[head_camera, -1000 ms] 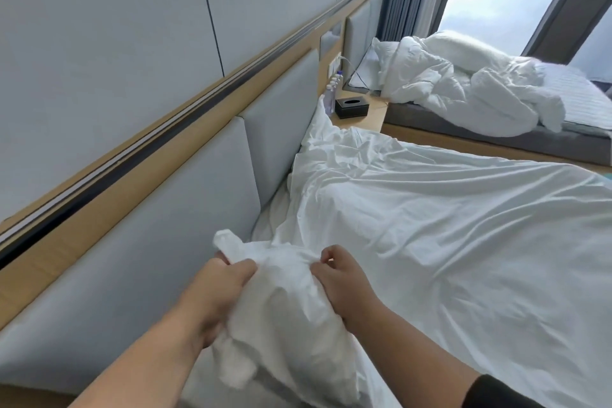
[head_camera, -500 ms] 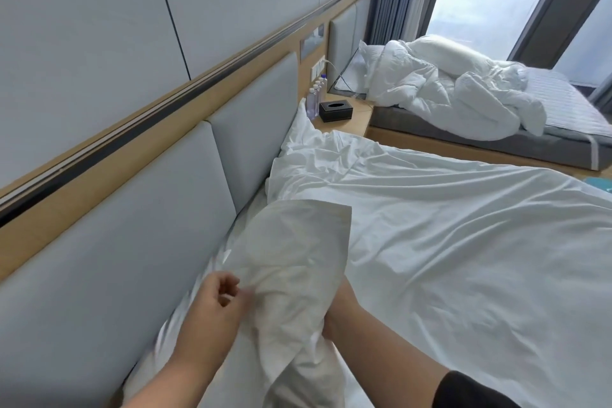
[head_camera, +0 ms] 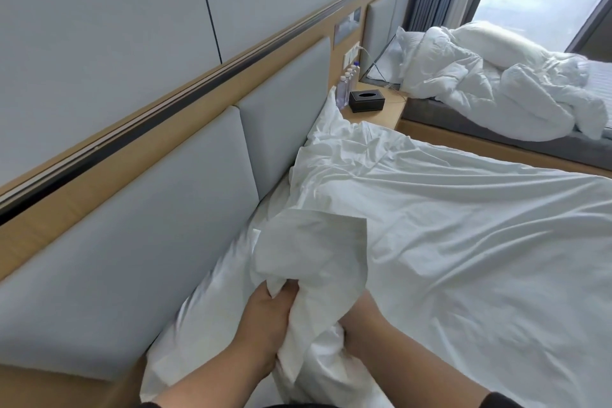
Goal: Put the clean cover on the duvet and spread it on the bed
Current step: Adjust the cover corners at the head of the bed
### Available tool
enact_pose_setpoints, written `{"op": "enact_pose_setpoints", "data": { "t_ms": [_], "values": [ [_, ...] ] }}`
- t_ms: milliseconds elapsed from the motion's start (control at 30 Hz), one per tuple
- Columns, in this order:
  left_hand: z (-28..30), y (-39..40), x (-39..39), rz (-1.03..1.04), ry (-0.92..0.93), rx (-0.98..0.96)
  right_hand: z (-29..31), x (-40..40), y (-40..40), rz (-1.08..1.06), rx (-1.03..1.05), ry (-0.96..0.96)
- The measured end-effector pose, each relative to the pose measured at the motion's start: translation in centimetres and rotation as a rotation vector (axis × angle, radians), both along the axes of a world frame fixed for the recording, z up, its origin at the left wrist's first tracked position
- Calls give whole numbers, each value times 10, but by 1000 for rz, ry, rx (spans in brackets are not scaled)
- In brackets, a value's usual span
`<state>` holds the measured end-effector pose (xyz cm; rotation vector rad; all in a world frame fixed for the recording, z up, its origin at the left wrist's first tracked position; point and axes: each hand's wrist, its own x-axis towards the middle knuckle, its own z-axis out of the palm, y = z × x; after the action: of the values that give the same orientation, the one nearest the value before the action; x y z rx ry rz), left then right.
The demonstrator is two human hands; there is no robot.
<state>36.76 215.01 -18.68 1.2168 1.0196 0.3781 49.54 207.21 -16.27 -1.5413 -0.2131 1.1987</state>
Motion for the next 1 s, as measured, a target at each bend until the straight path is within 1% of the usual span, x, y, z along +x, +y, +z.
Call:
{"op": "enact_pose_setpoints", "data": {
  "t_ms": [67, 100, 133, 200, 300, 400, 500, 533, 567, 633, 667, 700, 733, 767, 800, 833, 867, 900, 933, 967, 1000],
  "values": [
    [-5, 4, 0, 54, -4, 5, -6, 20, -5, 98, -170, -170],
    [-7, 5, 0, 70, -15, 8, -8, 29, -10, 111, -237, -212],
    [-8, 6, 0, 105, -29, 7, -13, 37, -12, 112, -288, -252],
    [-10, 5, 4, 125, -19, -2, -20, 47, -17, 110, -312, -325],
    [-9, 5, 4, 136, -11, -6, -28, 55, -26, 7, -260, -441],
    [-17, 6, -1, 173, 3, -13, -27, 59, -38, -68, -218, -488],
    [-19, 9, -7, 244, 21, -7, -28, 58, -54, -165, -89, -558],
    [-19, 11, -9, 277, 30, -21, -29, 58, -62, -230, -3, -571],
    [-20, 12, -11, 314, 41, -45, -32, 59, -70, -307, 106, -534],
    [-21, 16, -15, 372, 35, -124, -41, 59, -88, -404, 321, -291],
    [-21, 17, -17, 381, 30, -150, -47, 56, -96, -407, 368, -186],
    [-20, 17, -19, 377, 37, -157, -52, 51, -102, -371, 361, -151],
    [-19, 17, -20, 359, 46, -148, -61, 46, -105, -315, 307, -179],
    [-17, 17, -21, 337, 53, -138, -71, 41, -107, -221, 213, -254],
    [-17, 17, -22, 312, 42, -133, -79, 36, -106, -49, 74, -360],
    [-17, 16, -22, 283, 16, -133, -86, 32, -102, 198, -98, -460],
    [-17, 14, -22, 247, -16, -129, -90, 28, -97, 459, -266, -515],
    [-17, 13, -22, 213, -40, -125, -90, 25, -92, 657, -396, -528],
    [-16, 12, -22, 186, -64, -126, -85, 22, -87, 767, -450, -504],
    [-15, 12, -23, 164, -92, -135, -79, 20, -81, 777, -440, -465],
    [-14, 13, -23, 144, -125, -146, -73, 18, -74, 716, -394, -397]
  ]
}}
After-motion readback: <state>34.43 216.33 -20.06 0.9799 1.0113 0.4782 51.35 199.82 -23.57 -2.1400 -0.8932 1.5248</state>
